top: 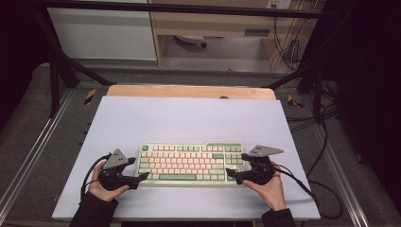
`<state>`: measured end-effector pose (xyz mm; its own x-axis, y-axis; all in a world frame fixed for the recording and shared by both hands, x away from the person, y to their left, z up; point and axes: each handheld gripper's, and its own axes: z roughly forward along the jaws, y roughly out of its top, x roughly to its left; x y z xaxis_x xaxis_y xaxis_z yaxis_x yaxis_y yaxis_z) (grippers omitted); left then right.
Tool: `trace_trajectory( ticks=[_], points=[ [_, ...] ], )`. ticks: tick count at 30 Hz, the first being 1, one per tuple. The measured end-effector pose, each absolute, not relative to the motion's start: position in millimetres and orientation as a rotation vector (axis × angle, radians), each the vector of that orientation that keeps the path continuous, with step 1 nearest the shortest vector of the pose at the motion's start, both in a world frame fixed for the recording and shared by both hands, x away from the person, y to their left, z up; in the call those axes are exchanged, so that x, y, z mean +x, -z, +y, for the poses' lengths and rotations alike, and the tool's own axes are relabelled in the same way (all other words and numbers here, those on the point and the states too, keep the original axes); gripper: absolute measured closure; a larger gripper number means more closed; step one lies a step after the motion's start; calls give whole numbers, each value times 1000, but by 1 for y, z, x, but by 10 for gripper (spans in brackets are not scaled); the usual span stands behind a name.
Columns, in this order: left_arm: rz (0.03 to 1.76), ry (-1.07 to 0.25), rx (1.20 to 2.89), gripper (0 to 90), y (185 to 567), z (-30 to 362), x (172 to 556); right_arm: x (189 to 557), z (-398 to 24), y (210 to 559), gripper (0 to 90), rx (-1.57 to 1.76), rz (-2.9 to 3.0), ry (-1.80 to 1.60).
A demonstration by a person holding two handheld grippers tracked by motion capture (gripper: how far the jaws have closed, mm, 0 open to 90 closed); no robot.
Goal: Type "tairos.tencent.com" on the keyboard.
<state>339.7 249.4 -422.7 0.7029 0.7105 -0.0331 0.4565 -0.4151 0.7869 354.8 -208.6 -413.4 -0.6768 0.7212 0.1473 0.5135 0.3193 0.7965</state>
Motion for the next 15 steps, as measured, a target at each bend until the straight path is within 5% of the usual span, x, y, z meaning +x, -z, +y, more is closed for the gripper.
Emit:
trace_trajectory(
  ticks=[6,15],
  points=[
    [886,-393,2115,85,429,258,336,349,-228,424,51,1163,2348,-1271],
    [899,-387,2098,50,435,271,331,341,-250,438,3,1210,2356,-1256]
  ],
)
